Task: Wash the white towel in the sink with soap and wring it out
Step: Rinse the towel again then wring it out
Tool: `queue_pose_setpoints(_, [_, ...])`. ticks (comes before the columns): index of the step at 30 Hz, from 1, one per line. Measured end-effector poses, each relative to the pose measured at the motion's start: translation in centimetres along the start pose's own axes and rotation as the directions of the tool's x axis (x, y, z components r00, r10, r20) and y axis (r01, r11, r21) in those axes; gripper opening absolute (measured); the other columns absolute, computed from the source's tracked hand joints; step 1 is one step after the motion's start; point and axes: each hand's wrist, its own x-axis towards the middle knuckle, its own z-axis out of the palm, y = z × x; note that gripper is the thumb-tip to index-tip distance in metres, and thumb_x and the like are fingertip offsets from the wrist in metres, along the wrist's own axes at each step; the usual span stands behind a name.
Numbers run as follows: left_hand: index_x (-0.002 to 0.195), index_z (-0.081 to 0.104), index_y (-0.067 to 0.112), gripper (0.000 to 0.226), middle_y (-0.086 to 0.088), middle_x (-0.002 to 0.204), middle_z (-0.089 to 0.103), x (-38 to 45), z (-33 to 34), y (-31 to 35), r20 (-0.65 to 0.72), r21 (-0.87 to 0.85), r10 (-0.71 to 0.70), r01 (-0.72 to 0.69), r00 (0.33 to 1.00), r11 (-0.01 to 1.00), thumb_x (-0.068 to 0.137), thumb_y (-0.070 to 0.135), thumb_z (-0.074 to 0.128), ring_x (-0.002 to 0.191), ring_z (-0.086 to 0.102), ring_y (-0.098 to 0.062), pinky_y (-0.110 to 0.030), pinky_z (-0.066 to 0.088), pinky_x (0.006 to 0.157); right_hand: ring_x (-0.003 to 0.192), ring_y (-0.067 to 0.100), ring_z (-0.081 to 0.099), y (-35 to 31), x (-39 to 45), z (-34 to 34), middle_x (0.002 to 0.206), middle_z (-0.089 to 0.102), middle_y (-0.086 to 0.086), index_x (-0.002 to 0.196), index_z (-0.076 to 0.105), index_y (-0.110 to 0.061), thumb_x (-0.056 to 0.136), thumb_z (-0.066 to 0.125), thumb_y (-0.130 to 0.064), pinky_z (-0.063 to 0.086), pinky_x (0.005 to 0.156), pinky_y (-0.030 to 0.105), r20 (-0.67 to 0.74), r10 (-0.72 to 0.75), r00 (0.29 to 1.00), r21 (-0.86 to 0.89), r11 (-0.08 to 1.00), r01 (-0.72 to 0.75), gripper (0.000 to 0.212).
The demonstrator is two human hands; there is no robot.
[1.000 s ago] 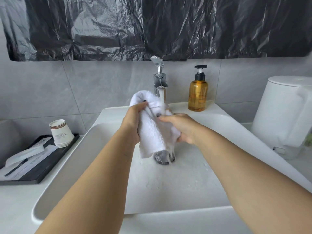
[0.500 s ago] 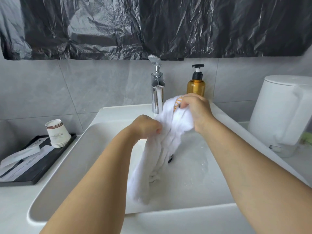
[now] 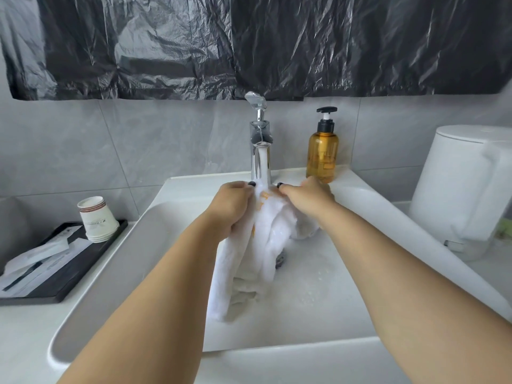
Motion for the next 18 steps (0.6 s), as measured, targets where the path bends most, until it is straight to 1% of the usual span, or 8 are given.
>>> queue_pose_setpoints(2, [0.069, 0.060, 0.017, 0.031, -0.002, 0.061, 0.061, 0.1, 0.2, 0.1, 0.009, -0.073, -0.026, 0.026, 1.000, 0.997, 0.097, 0.010, 0.051, 0.057, 0.055, -0.020, -0.026, 0.044, 0.060, 0.094, 0.031, 0.063, -0.1, -0.2, 0.1, 0.089, 0.060, 0.006, 0.087, 0.055, -0.019, 0.083, 0.061, -0.054, 0.043, 0.072, 0.031, 0.107, -0.051, 0.993, 0.132, 0.991, 0.037, 0.036])
queue_pose_setpoints(4, [0.071, 0.064, 0.020, 0.026, 0.001, 0.064, 0.062, 0.0, 0.3, 0.2, 0.004, -0.095, -0.040, 0.040, 0.999, 0.995, 0.095, 0.016, 0.057, 0.060, 0.056, -0.019, -0.022, 0.041, 0.059, 0.071, 0.026, 0.056, 0.2, -0.3, -0.1, 0.070, 0.056, 0.003, 0.072, 0.052, -0.020, 0.085, 0.064, -0.046, 0.041, 0.062, 0.030, 0.156, -0.086, 0.984, 0.246, 0.968, 0.046, 0.032])
queue_pose_setpoints(5, [0.073, 0.066, 0.020, 0.022, 0.001, 0.067, 0.061, 0.0, 0.2, 0.3, 0.016, -0.091, -0.033, 0.034, 0.999, 0.995, 0.094, 0.016, 0.060, 0.062, 0.055, -0.019, -0.021, 0.040, 0.058, 0.070, 0.026, 0.055, 0.3, -0.3, -0.3, 0.069, 0.057, 0.004, 0.069, 0.054, -0.019, 0.086, 0.066, -0.039, 0.042, 0.063, 0.032, 0.130, -0.126, 0.984, 0.258, 0.962, 0.089, 0.029])
queue_pose_setpoints(9, [0.057, 0.065, 0.020, 0.035, 0.003, 0.064, 0.055, 0.2, 0.4, 0.2, 0.019, -0.080, 0.038, -0.037, 0.999, 0.996, 0.089, 0.006, 0.063, 0.062, 0.050, -0.016, -0.023, 0.040, 0.063, 0.080, 0.019, 0.058, -0.1, -1.0, -0.8, 0.081, 0.066, 0.005, 0.082, 0.069, -0.008, 0.089, 0.060, -0.016, 0.045, 0.069, 0.028, -0.013, -0.292, 0.956, 0.188, 0.939, 0.289, 0.013])
queue_pose_setpoints(11, [0.066, 0.069, 0.015, 0.024, 0.000, 0.069, 0.059, 0.1, 0.4, 0.6, -0.043, -0.111, 0.068, -0.073, 0.997, 0.991, 0.088, 0.005, 0.064, 0.064, 0.053, -0.016, -0.024, 0.044, 0.067, 0.076, 0.015, 0.057, -0.5, -1.2, -0.8, 0.079, 0.064, 0.000, 0.087, 0.068, -0.010, 0.085, 0.059, -0.012, 0.044, 0.065, 0.026, -0.028, -0.385, 0.923, 0.203, 0.901, 0.382, 0.009])
queue_pose_setpoints(14, [0.048, 0.058, 0.020, 0.047, 0.009, 0.048, 0.048, 0.0, 0.1, 1.0, -0.050, -0.140, 0.116, -0.122, 0.992, 0.983, 0.091, 0.002, 0.060, 0.045, 0.044, -0.006, -0.018, 0.037, 0.050, 0.087, 0.013, 0.059, -0.9, -1.8, -1.2, 0.106, 0.057, -0.004, 0.120, 0.058, -0.028, 0.086, 0.056, -0.006, 0.048, 0.074, 0.024, 0.102, -0.463, 0.880, 0.393, 0.832, 0.392, 0.040])
queue_pose_setpoints(16, [0.039, 0.051, 0.021, 0.058, 0.012, 0.040, 0.038, -0.4, 0.0, 1.4, -0.040, -0.161, 0.114, -0.119, 0.993, 0.980, 0.093, 0.001, 0.056, 0.036, 0.036, -0.004, -0.019, 0.029, 0.041, 0.103, 0.013, 0.058, -0.8, -1.6, -1.4, 0.116, 0.055, -0.008, 0.129, 0.054, -0.036, 0.089, 0.059, -0.012, 0.046, 0.085, 0.025, 0.196, -0.458, 0.867, 0.439, 0.832, 0.340, 0.046])
queue_pose_setpoints(18, [0.059, 0.065, 0.017, 0.039, 0.007, 0.046, 0.052, -0.5, 0.0, 1.7, -0.071, -0.242, 0.091, -0.106, 0.993, 0.965, 0.094, 0.004, 0.058, 0.044, 0.050, -0.007, -0.015, 0.038, 0.044, 0.108, 0.013, 0.058, -0.6, -1.5, -1.4, 0.114, 0.060, -0.007, 0.127, 0.055, -0.032, 0.091, 0.064, -0.025, 0.043, 0.086, 0.026, 0.254, -0.428, 0.867, 0.432, 0.853, 0.294, 0.038])
